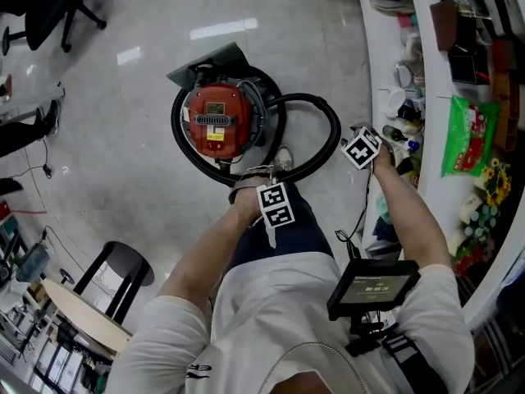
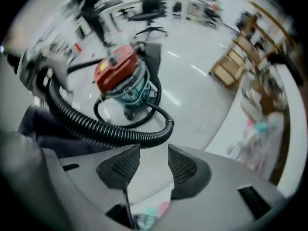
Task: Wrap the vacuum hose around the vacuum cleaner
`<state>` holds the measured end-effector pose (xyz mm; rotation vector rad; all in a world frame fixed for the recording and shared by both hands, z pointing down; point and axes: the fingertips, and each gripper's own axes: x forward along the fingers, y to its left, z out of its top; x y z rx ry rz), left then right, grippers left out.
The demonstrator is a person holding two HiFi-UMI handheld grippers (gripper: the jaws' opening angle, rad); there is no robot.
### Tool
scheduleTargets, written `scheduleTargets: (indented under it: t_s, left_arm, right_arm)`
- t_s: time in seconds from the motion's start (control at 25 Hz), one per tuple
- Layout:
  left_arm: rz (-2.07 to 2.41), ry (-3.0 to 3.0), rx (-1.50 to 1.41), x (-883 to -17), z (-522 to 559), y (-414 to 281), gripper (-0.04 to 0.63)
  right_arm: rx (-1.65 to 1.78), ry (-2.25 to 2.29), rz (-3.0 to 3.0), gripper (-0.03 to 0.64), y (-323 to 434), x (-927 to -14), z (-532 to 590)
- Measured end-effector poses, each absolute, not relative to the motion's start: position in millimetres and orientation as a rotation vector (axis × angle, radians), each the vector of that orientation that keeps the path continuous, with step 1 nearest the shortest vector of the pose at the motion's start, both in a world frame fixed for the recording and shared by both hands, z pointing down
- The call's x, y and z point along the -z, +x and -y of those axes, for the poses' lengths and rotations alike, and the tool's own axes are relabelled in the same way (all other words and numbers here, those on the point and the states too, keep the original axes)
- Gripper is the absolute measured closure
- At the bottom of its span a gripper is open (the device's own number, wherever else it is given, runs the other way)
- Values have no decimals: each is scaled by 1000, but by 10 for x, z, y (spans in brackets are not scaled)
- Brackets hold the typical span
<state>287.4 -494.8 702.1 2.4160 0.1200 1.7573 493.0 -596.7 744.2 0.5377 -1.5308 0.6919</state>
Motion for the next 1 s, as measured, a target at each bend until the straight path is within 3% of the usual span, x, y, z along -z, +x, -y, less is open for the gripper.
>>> scheduleTargets:
  t_s: [0.16,0.36,1.0]
  left_arm:
    - [-91,2433,-1764,-7009,4929,2848,456]
    - [-89,2446,-1793,-7036,4900,2783,456]
    - [-32,2593,-1830,-6826,4859,2778,456]
  right_arm:
    - [-1300,782,1458,446,4869,-7712,5990]
    - [-1556,870,1376,433,4845,-7974,5990]
    - [-1734,835,1148,353,4733,-8548,5655]
